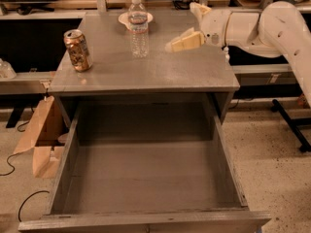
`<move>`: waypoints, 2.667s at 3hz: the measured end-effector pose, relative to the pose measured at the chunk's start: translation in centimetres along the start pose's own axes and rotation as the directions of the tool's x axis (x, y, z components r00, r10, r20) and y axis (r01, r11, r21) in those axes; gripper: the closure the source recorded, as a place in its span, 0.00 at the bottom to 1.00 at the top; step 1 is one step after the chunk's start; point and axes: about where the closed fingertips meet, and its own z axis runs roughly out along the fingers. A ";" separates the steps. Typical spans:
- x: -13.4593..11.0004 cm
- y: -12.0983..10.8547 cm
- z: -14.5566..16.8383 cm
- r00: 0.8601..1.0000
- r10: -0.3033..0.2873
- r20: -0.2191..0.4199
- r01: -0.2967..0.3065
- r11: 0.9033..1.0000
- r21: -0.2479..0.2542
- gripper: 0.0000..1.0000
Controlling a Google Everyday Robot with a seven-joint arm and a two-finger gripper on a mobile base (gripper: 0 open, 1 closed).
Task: Place water bottle into top drawer
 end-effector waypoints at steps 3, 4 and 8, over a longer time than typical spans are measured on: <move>0.8 -5.0 10.4 0.986 0.125 0.111 -0.123 0.992 -0.027 0.00; 1.3 -4.6 12.7 0.982 0.158 0.104 -0.154 0.987 -0.047 0.00; 2.7 3.4 18.3 0.967 0.248 0.053 -0.245 0.968 -0.056 0.72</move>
Offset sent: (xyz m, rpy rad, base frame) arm 0.1266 0.0486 -0.0035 0.2074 0.0448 0.0280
